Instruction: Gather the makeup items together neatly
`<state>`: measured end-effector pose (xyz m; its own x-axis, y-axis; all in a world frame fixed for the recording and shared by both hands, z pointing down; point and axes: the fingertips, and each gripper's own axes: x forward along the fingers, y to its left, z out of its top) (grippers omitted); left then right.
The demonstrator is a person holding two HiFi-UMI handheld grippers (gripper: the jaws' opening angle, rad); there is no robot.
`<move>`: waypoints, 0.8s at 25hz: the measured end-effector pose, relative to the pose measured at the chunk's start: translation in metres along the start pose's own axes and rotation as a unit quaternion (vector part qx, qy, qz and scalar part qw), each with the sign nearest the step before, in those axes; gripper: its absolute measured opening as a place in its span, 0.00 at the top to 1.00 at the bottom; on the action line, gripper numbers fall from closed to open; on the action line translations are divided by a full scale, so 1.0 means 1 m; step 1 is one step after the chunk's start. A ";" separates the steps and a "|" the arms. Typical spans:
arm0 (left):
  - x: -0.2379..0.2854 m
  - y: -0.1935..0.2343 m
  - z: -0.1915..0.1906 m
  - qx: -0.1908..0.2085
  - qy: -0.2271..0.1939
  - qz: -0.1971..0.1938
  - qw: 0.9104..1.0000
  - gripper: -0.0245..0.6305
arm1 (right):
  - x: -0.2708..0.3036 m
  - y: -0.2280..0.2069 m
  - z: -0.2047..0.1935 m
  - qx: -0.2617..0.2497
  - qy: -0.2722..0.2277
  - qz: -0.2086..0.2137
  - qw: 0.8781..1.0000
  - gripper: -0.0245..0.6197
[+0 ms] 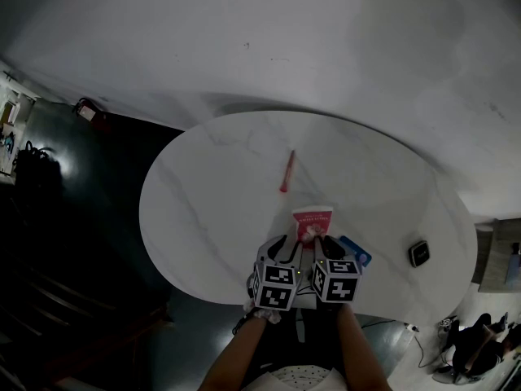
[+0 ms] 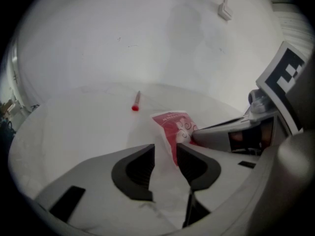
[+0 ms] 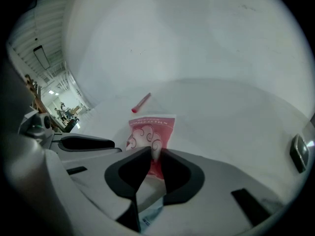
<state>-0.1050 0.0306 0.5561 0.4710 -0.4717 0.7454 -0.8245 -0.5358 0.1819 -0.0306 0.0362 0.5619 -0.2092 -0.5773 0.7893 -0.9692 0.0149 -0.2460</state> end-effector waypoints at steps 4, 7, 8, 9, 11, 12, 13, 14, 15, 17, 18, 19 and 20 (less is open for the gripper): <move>-0.002 -0.001 0.000 0.000 -0.001 0.001 1.000 0.69 | -0.001 0.002 0.001 -0.001 -0.003 0.000 1.000 0.87; -0.004 0.000 0.000 -0.001 -0.003 0.002 1.000 0.69 | -0.003 0.002 0.001 0.005 -0.005 0.001 1.000 0.89; -0.005 0.000 -0.001 -0.001 -0.004 0.002 1.000 0.69 | -0.004 0.002 0.001 0.008 -0.006 0.001 1.000 0.89; -0.006 0.001 -0.001 -0.002 -0.005 0.003 1.000 0.69 | -0.004 0.002 0.001 0.012 -0.007 0.002 1.000 0.90; -0.007 0.003 -0.001 -0.003 -0.006 0.005 1.000 0.69 | -0.005 0.003 0.002 0.021 -0.008 0.005 1.000 0.91; -0.008 0.004 -0.001 -0.004 -0.007 0.006 1.000 0.69 | -0.005 0.003 0.002 0.025 -0.009 0.006 1.000 0.91; -0.009 0.005 -0.001 -0.005 -0.009 0.007 1.000 0.69 | -0.006 0.003 0.004 0.029 -0.011 0.007 0.999 0.91; -0.010 0.006 0.000 -0.006 -0.010 0.007 1.000 0.69 | -0.007 0.003 0.005 0.032 -0.014 0.007 0.999 0.91; -0.011 0.006 0.000 -0.006 -0.012 0.008 1.000 0.69 | -0.009 0.002 0.008 0.033 -0.017 0.007 0.999 0.91; -0.013 0.007 0.001 -0.007 -0.015 0.008 1.000 0.69 | -0.012 0.002 0.014 0.034 -0.023 0.007 0.999 0.92; -0.014 0.008 0.002 -0.007 -0.016 0.009 1.000 0.69 | -0.013 0.003 0.017 0.034 -0.026 0.006 0.999 0.92; -0.015 0.008 0.002 -0.007 -0.017 0.009 1.000 0.69 | -0.015 0.003 0.020 0.034 -0.029 0.006 0.999 0.92; -0.016 0.009 0.003 -0.007 -0.018 0.010 1.000 0.69 | -0.016 0.003 0.024 0.035 -0.032 0.006 0.999 0.92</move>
<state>-0.1188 0.0314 0.5440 0.4661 -0.5074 0.7247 -0.8378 -0.5164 0.1773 -0.0268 0.0258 0.5348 -0.2089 -0.6284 0.7493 -0.9547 -0.0350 -0.2956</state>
